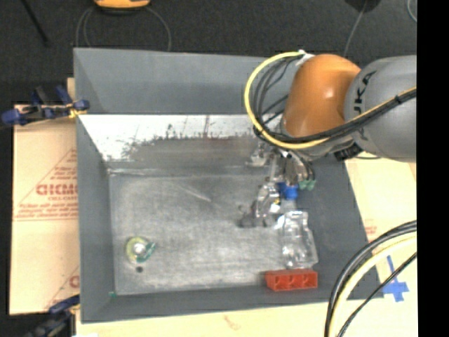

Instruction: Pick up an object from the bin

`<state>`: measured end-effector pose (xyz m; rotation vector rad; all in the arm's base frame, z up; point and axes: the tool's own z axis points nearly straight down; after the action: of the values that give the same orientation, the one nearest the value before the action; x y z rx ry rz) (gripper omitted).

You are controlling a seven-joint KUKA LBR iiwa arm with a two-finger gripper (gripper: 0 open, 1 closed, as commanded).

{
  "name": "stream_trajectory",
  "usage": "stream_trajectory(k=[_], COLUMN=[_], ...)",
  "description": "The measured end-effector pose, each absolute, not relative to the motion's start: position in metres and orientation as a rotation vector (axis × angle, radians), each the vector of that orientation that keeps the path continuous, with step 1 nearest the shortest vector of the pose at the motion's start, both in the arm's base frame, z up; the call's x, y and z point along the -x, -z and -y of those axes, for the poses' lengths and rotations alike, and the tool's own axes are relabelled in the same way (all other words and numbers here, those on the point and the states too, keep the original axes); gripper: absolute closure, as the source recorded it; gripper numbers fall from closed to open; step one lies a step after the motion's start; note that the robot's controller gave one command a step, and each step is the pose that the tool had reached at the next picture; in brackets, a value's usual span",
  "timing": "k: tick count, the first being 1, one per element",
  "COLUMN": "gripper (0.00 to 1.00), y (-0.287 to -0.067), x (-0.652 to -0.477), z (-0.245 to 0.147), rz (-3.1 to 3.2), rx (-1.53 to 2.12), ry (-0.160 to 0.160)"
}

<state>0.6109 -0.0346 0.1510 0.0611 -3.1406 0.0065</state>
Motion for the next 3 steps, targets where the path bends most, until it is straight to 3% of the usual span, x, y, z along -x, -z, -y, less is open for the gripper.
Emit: stream_trajectory(k=[1,2,3], gripper=[0.00,0.00,1.00], y=[-0.098,-0.075,-0.077], x=[-0.614,-0.585,-0.587], z=[0.084,0.084,0.085], rz=[3.139,3.092,3.100], rx=[0.096,0.635,0.636], ry=[-0.002,0.005,0.004])
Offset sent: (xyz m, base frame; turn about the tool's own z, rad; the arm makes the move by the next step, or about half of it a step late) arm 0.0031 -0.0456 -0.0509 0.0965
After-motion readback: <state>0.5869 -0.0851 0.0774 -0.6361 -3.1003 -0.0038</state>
